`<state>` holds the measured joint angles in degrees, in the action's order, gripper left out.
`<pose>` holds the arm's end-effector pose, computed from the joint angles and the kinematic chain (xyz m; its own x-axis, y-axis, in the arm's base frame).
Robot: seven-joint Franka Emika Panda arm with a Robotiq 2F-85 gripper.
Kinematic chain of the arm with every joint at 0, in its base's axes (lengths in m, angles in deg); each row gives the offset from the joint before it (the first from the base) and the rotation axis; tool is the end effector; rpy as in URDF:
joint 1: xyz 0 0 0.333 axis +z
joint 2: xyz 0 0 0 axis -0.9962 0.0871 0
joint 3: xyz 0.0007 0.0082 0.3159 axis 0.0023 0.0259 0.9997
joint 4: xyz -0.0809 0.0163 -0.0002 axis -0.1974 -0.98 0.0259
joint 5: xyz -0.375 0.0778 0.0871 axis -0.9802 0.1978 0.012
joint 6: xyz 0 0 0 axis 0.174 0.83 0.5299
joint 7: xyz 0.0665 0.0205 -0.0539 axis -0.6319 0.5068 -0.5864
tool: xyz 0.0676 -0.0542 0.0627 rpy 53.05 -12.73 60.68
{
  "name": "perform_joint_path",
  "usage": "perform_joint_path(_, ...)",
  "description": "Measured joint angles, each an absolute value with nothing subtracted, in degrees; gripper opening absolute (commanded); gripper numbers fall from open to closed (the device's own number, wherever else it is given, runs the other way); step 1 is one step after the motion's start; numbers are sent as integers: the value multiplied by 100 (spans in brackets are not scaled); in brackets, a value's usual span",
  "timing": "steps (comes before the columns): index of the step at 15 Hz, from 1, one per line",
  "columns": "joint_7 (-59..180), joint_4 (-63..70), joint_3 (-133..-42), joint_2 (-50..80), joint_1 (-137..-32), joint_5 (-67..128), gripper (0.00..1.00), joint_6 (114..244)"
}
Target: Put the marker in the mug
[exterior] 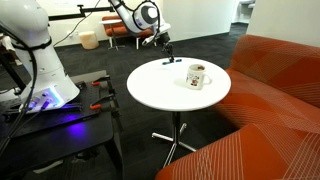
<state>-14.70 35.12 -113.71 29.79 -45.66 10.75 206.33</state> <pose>0.5647 0.1091 0.1819 0.6591 -0.6272 0.4149 -0.7020 -0.7110 0.0403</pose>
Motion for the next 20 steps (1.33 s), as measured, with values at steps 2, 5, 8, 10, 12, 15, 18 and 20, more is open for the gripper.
perform_joint_path(2,-1850,3511,-11681,2978,-4279,683,5,20570)
perform_joint_path(5,-2349,3509,-12089,2976,-3939,162,5,20422)
perform_joint_path(8,-2969,3506,-12501,2939,-3608,-504,5,20142)
perform_joint_path(10,-3439,3501,-12660,2850,-3460,-1057,5,19794)
perform_joint_path(12,-3912,3492,-12645,2673,-3424,-1667,5,19296)
perform_joint_path(15,-4483,3485,-12269,2302,-3604,-2491,5,18411)
perform_joint_path(18,-4821,3479,-11359,1897,-4244,-3122,5,17495)
perform_joint_path(20,-4928,3478,-10601,1681,-4856,-3437,5,17004)
